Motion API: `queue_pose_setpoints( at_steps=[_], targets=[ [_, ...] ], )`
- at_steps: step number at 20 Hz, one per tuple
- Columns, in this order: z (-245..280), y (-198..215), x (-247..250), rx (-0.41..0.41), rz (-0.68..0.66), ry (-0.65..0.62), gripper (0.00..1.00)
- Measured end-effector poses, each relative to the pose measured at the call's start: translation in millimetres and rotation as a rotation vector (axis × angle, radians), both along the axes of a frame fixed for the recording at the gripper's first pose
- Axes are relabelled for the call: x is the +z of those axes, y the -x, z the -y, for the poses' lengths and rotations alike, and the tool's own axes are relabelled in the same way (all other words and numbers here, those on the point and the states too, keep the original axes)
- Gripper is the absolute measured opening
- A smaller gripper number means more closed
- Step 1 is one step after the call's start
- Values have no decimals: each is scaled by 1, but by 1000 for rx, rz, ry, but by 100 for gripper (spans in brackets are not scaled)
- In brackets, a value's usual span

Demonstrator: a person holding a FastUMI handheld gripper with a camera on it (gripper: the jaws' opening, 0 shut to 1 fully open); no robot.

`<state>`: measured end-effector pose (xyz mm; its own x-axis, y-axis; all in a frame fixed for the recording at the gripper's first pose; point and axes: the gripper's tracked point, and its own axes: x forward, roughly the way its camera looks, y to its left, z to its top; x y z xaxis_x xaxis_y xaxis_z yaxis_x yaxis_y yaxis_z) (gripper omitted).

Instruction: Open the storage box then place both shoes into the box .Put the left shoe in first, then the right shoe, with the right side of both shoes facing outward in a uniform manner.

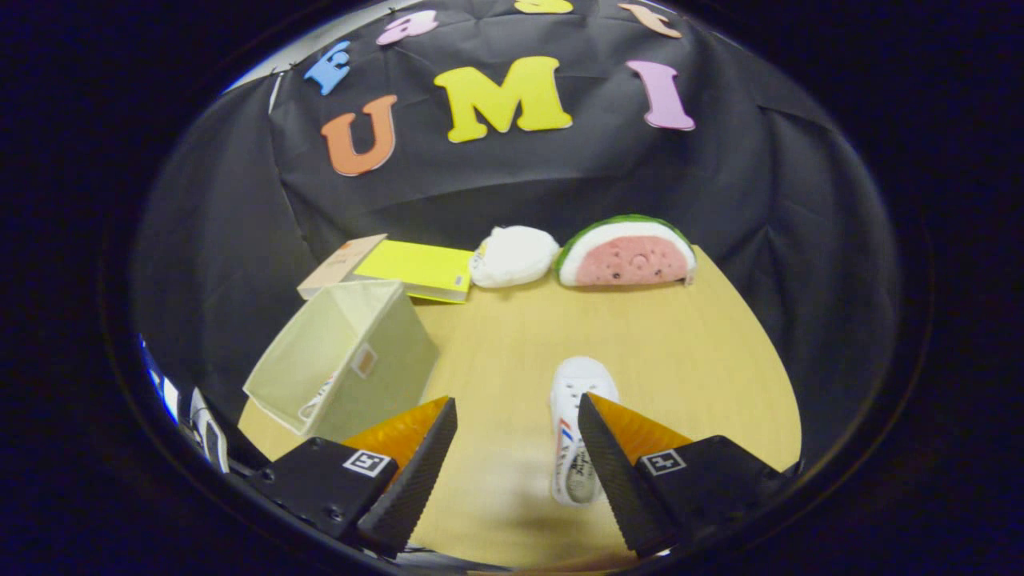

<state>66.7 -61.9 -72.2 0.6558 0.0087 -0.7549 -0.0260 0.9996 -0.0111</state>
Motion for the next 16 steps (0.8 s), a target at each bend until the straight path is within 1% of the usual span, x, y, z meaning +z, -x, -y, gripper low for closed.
queue_pose_setpoints(
  at_steps=[2,4,6,9,13,15,16],
  targets=[
    [22,5,-16,-15,-49,48,98],
    [48,7,-31,-52,-104,113,99],
    [64,8,-48,-68,-157,143,99],
    [75,8,-72,-67,-225,131,99],
    [87,14,-111,-74,-365,137,99],
    [90,10,-120,-73,-395,151,99],
    [91,5,-122,-81,-400,159,97]
  ],
)
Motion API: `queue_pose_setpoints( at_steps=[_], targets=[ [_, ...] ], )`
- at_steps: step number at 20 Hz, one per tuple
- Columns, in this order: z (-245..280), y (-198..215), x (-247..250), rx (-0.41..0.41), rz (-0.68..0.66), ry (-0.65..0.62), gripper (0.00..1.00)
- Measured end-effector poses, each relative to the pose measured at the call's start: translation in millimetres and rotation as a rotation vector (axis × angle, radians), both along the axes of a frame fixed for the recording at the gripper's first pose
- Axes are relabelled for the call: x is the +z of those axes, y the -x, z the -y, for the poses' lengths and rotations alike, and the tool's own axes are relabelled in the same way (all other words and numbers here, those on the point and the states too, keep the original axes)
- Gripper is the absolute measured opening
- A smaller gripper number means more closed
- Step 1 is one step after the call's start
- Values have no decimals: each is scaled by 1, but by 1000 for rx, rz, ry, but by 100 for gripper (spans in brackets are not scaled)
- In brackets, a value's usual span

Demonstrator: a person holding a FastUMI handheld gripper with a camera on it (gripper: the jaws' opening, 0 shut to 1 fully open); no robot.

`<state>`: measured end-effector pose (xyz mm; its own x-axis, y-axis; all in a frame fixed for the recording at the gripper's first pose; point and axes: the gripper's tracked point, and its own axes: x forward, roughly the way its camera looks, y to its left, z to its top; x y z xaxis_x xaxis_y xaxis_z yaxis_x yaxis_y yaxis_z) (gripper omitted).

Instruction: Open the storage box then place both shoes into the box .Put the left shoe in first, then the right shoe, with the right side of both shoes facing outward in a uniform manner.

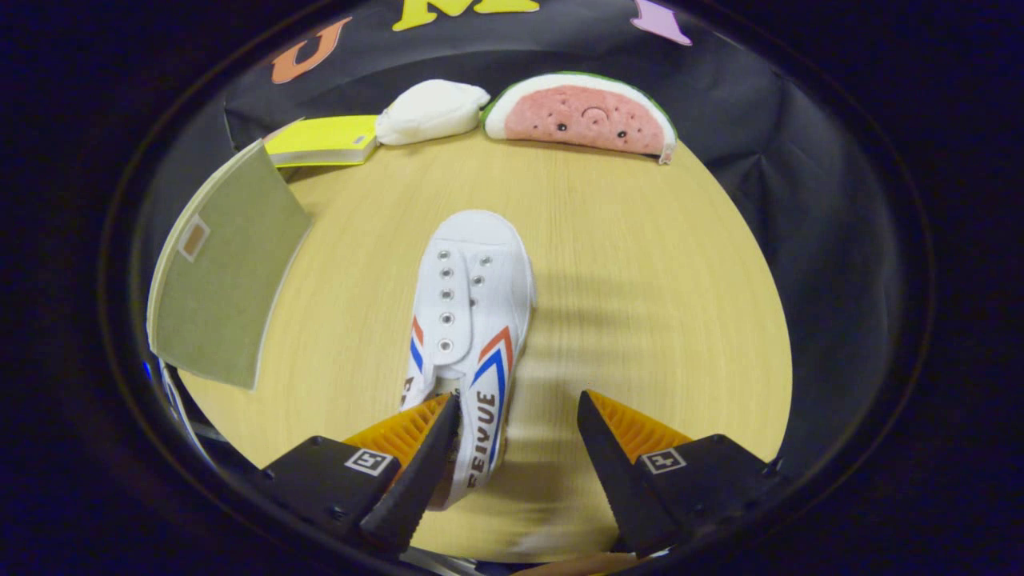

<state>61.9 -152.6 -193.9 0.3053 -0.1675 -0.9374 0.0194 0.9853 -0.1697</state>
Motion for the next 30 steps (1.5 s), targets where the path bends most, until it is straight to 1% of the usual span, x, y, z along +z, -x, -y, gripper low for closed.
queue_pose_setpoints(
  at_steps=[2,5,7,8,10,11,13,14,15,16,19,21,25,27,30],
  targets=[
    [-1,-8,-4,9,-14,-6,93],
    [-9,-14,-3,17,-43,-61,84],
    [-20,-13,-9,7,-52,-144,64],
    [-21,-10,-11,-6,-58,-155,54],
    [-20,-14,-9,-20,-48,-157,38],
    [-21,-13,-7,-27,-37,-153,36],
    [-17,-15,-6,-58,-9,-167,29],
    [-18,-15,-3,-85,9,-189,18],
    [-17,-14,-3,-99,6,-201,9],
    [-20,-11,-2,-111,2,-214,6],
    [-31,-9,15,-125,45,-269,6],
    [-48,0,41,-130,97,-317,6],
    [-81,-4,99,-161,243,-386,6],
    [-105,-5,125,-145,302,-403,6],
    [-149,-1,153,-105,340,-423,5]
  ],
)
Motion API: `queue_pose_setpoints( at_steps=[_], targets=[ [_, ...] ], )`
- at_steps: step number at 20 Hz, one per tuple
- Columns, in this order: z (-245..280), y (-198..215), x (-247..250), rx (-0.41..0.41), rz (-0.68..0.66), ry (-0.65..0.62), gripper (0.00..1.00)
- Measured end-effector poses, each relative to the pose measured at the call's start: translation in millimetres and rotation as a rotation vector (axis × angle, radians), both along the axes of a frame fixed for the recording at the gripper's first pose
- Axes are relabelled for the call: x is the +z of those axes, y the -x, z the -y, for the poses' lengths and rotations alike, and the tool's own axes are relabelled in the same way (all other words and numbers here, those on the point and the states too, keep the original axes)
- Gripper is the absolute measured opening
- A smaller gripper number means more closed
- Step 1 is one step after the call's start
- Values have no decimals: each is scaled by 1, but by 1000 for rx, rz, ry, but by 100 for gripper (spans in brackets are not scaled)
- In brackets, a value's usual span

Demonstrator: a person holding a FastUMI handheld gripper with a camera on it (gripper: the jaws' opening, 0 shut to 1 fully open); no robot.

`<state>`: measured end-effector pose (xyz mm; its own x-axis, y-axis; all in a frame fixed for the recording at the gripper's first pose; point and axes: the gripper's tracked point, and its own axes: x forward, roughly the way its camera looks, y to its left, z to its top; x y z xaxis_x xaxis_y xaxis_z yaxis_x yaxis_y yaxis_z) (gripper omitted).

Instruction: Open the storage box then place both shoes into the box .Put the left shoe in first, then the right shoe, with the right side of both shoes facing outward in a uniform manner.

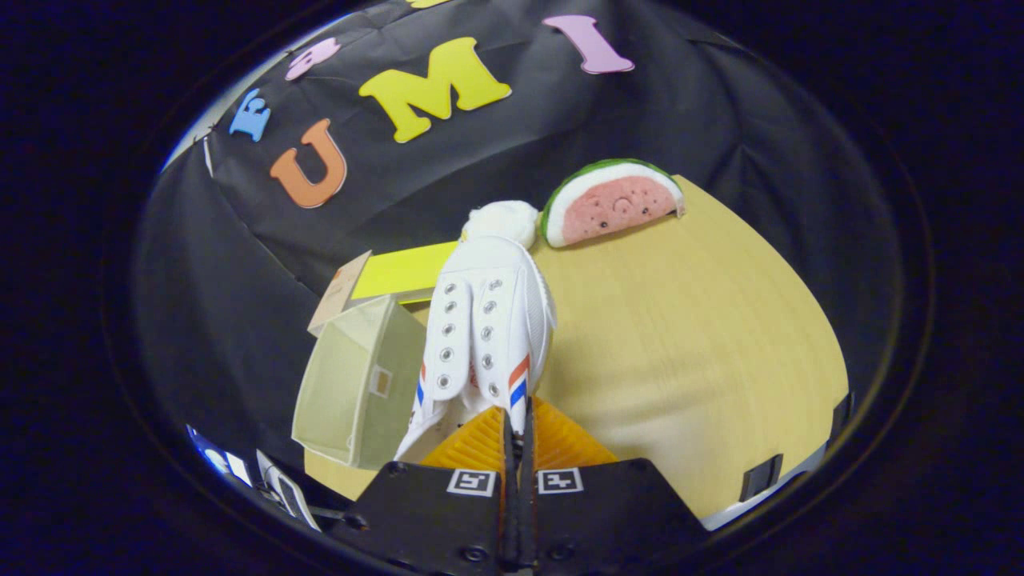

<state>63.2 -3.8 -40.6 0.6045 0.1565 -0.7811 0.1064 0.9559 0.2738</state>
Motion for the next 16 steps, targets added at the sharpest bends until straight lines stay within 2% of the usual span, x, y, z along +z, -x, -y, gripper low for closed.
queue_pose_setpoints(
  at_steps=[6,16],
  targets=[
    [-84,-14,31,53,79,27,5],
    [-191,-35,-6,137,10,81,5]
  ],
)
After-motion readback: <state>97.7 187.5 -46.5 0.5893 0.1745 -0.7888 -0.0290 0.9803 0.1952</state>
